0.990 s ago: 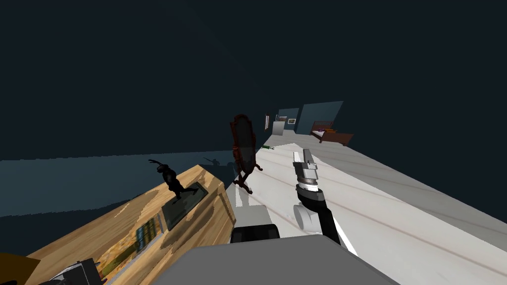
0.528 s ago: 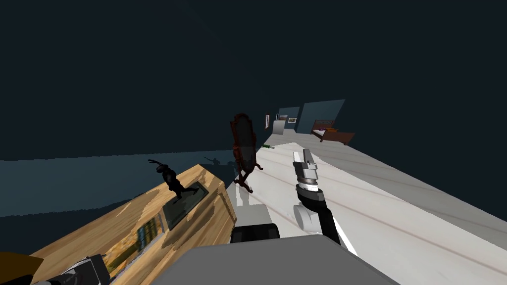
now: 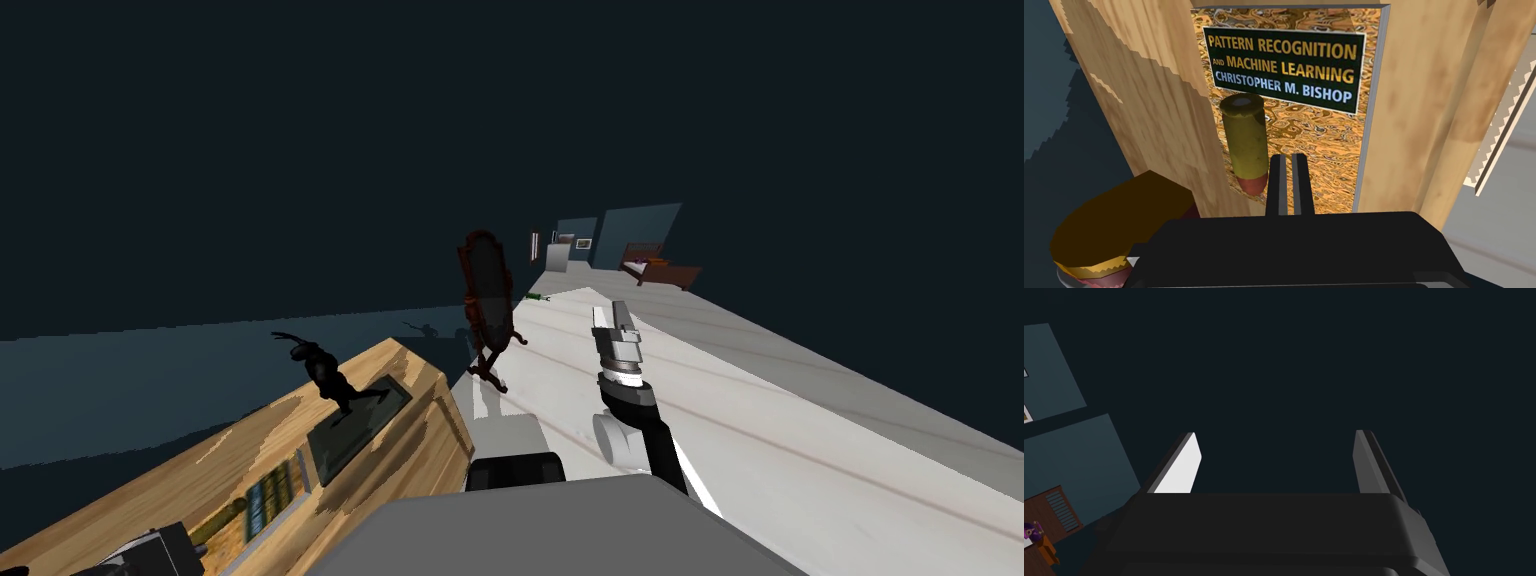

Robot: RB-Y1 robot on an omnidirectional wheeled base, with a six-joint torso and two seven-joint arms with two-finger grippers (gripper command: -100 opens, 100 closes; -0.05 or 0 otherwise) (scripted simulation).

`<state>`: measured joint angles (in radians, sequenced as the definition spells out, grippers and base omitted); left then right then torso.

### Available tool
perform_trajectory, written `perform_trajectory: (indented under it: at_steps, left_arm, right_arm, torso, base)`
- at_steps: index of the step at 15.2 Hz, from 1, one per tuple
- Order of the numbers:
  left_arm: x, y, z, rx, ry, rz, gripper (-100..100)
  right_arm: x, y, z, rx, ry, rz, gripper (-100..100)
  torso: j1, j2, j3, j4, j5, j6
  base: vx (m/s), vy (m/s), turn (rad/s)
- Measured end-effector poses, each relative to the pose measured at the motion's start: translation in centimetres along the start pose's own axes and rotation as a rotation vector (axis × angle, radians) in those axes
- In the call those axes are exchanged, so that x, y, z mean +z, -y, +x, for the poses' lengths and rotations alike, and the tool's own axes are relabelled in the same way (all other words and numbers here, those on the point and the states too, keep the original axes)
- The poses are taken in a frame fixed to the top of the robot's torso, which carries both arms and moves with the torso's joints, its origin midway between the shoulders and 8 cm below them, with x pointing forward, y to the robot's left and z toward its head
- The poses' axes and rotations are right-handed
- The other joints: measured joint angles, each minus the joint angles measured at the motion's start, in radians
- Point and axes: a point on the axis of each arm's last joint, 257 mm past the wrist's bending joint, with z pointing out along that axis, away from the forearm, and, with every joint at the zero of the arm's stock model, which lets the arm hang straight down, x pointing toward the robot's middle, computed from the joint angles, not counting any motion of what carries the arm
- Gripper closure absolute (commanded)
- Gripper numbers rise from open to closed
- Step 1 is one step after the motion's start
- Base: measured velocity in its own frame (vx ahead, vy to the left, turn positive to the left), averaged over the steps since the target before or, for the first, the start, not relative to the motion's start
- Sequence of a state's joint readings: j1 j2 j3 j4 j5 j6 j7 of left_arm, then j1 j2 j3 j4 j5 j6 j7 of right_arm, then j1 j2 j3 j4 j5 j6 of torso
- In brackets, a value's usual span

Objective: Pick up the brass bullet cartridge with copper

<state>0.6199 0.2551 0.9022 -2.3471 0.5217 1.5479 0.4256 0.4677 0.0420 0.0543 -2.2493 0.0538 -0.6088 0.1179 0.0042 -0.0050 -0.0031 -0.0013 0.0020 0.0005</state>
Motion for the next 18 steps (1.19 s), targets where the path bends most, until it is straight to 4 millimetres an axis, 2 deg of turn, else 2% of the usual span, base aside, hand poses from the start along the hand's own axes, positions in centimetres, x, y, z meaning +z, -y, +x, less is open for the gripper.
perform_trajectory:
  at_steps: [4,5,8,9,15,18]
  left_arm:
    - [1.4,0.2,0.4,0.005,-0.009,0.007,-100]
    - [1.5,0.3,0.4,0.006,-0.010,0.009,100]
    - [0.2,0.1,0.2,0.003,-0.004,0.007,100]
    - [0.1,0.1,0.2,0.002,-0.002,0.004,-100]
    - [-0.3,2.2,1.5,0.001,-0.015,0.042,-100]
    - [-0.2,3.8,0.9,-0.027,-0.003,0.062,-100]
  right_arm:
    - [0.0,0.0,0.0,0.000,0.000,0.000,0]
    - [0.0,0.0,0.0,0.000,0.000,0.000,0]
    - [0.0,0.0,0.0,0.000,0.000,0.000,0]
    - [0.0,0.0,0.0,0.000,0.000,0.000,0]
    - [0.0,0.0,0.0,0.001,0.000,0.000,0]
    - [0.0,0.0,0.0,0.000,0.000,0.000,0]
  torso:
    - [0.000,0.002,0.001,0.001,0.000,0.000]
    - [0.000,0.002,0.001,0.001,0.000,0.000]
    - [0.000,0.002,0.001,0.000,0.000,0.000]
    - [0.000,0.002,0.001,0.000,0.000,0.000]
    - [-0.008,0.021,0.012,0.005,-0.002,0.000]
    - [0.000,0.015,0.009,0.004,-0.001,0.001]
  base:
    - [-0.010,-0.001,0.028]
    - [0.002,-0.001,-0.040]
    - [0.008,0.001,-0.048]
    - [-0.099,-0.049,-0.107]
    - [-0.240,-0.104,-0.132]
    - [-0.104,0.038,-0.208]
